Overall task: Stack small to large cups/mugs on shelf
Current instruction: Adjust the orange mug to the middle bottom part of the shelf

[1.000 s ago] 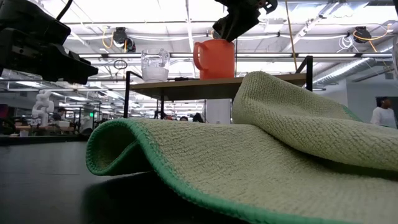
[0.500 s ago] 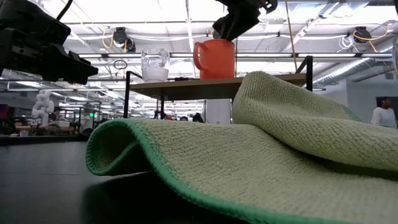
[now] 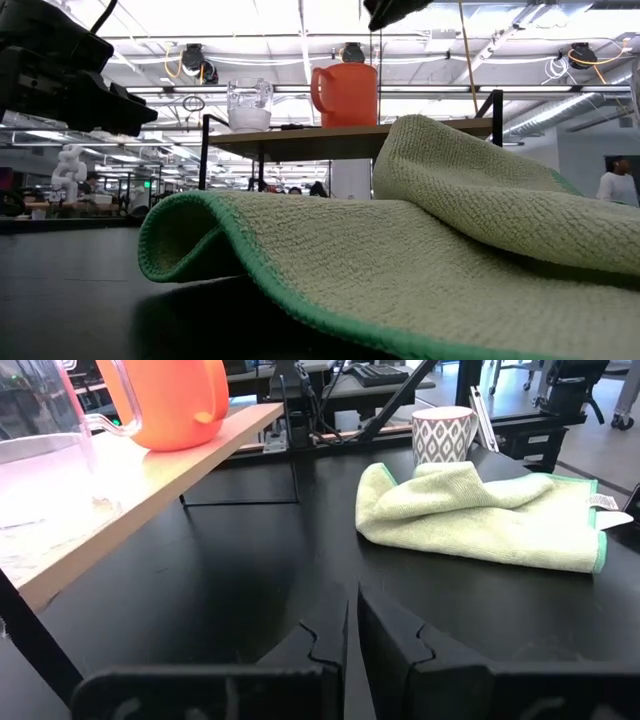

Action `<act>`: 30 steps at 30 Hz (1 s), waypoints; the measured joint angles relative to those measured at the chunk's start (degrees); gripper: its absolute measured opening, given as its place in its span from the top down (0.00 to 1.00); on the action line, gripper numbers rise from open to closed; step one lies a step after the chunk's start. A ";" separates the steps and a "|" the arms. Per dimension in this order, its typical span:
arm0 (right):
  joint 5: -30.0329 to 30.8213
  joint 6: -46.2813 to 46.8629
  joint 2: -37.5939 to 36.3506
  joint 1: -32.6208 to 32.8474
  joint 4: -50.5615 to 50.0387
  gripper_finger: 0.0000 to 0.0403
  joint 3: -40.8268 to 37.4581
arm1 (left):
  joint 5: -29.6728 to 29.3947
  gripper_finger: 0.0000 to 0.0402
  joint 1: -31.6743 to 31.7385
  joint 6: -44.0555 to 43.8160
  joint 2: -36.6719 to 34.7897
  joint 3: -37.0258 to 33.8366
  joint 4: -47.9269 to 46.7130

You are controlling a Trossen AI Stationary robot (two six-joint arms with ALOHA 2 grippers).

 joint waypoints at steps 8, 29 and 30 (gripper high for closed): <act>-0.02 3.03 -5.54 1.94 -0.50 0.69 0.00 | 0.00 0.92 0.01 0.04 0.00 0.00 -0.04; 0.15 7.23 -16.37 8.33 -1.96 0.69 0.00 | 0.00 0.92 0.02 -0.61 0.00 0.00 0.60; 0.17 7.10 -17.02 8.33 -1.90 0.69 0.00 | 0.00 0.92 0.00 -0.61 0.00 0.00 0.60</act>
